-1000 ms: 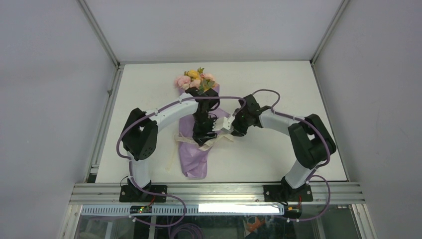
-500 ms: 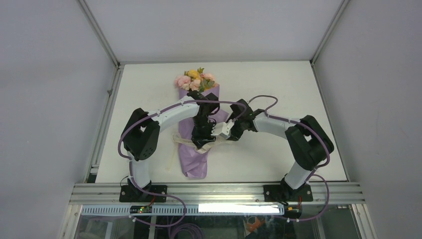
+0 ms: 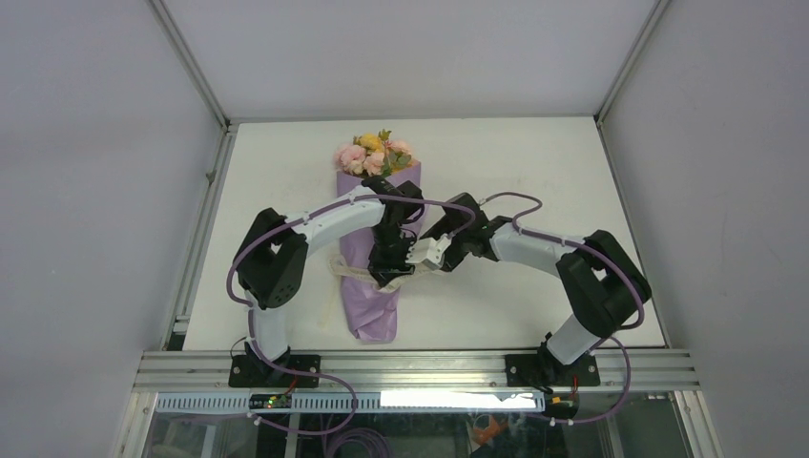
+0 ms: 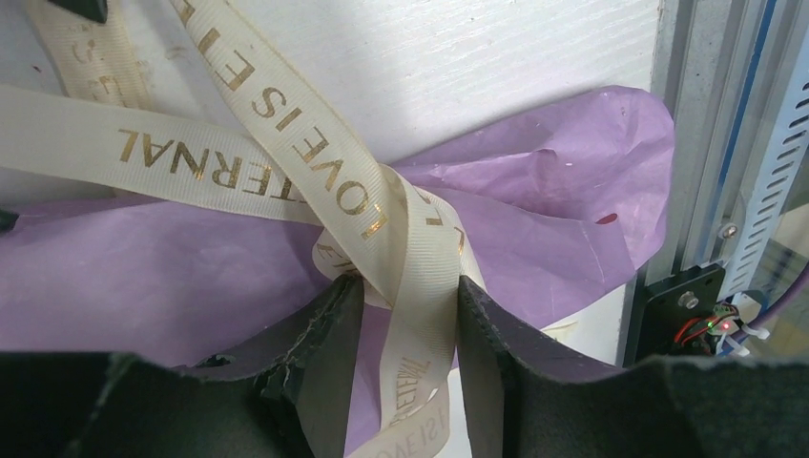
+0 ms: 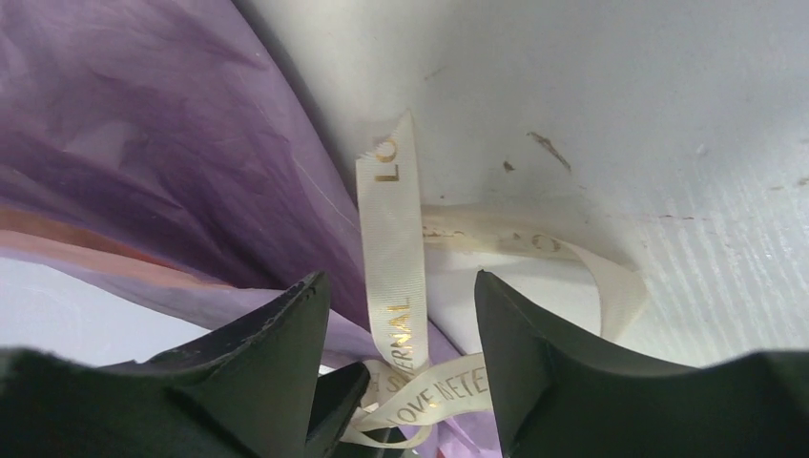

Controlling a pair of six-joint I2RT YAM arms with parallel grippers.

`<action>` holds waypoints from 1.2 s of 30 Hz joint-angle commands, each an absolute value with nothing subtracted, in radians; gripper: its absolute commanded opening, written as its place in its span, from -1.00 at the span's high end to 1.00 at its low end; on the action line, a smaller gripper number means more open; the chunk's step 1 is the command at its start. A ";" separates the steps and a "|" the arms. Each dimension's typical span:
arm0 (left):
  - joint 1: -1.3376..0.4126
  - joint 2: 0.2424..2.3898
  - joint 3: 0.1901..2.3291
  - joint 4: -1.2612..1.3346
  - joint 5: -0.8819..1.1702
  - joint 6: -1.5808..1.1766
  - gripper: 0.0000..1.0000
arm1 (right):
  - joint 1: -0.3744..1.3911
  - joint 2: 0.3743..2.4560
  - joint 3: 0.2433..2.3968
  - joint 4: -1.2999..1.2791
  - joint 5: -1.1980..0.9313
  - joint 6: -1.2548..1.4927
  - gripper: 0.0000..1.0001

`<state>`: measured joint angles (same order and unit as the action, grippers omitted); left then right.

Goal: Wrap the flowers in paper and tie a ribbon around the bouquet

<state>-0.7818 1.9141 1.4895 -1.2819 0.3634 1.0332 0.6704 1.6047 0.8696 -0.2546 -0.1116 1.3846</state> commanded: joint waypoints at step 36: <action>-0.780 1.942 1.636 -1.265 0.449 0.922 -0.32 | 0.586 1.646 0.790 -0.120 -0.118 1.451 1.00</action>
